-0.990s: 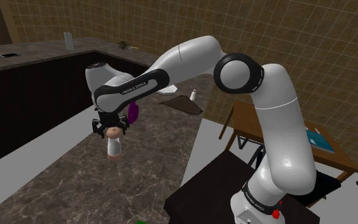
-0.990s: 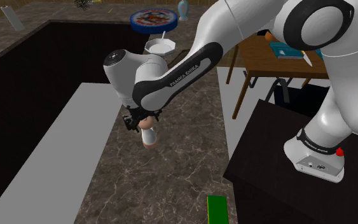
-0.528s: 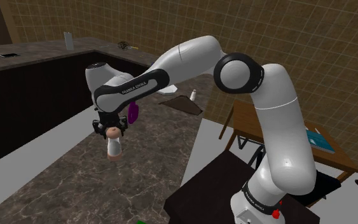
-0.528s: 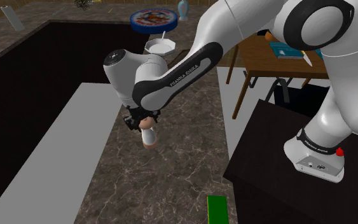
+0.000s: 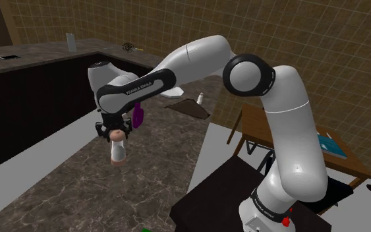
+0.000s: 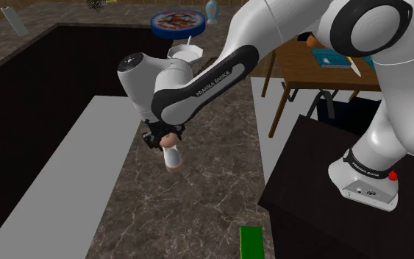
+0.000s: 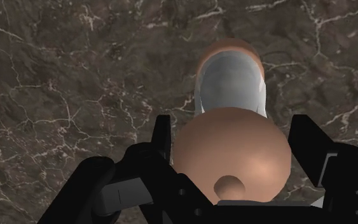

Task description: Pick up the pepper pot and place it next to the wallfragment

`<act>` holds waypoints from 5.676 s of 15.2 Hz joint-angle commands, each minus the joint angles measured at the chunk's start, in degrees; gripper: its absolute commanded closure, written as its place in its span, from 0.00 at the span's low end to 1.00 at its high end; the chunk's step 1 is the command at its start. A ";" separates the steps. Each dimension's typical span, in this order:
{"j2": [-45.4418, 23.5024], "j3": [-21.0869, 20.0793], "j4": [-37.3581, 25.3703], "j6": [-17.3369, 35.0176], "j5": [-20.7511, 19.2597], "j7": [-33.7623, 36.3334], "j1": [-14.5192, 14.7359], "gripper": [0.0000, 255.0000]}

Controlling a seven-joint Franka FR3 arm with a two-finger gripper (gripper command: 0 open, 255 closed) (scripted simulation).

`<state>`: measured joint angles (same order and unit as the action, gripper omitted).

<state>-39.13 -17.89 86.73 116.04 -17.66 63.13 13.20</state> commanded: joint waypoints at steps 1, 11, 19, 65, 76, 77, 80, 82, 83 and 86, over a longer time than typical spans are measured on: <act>0.98 -0.20 0.18 -0.77 0.27 -0.16 -0.15 1.00; 4.50 -1.00 -2.08 -6.37 1.60 -1.27 -0.46 1.00; 6.62 -1.48 -5.01 -11.26 2.48 -2.12 -0.48 1.00; 26.27 3.76 2.03 -20.22 7.85 -25.79 -17.46 1.00; 27.74 9.34 4.06 -17.63 8.13 -39.66 -26.07 1.00; 27.53 9.85 3.80 -17.51 8.13 -40.90 -26.81 1.00; 26.58 11.35 2.56 -17.26 8.11 -44.60 -29.01 1.00; 25.67 12.31 1.34 -17.21 8.12 -47.05 -30.47 1.00; 25.13 12.77 0.61 -17.22 8.13 -48.26 -31.20 1.00; 23.16 14.10 -2.10 -17.42 8.20 -51.87 -33.39 1.00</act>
<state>-15.53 -4.21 85.12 98.48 -9.49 12.47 -19.47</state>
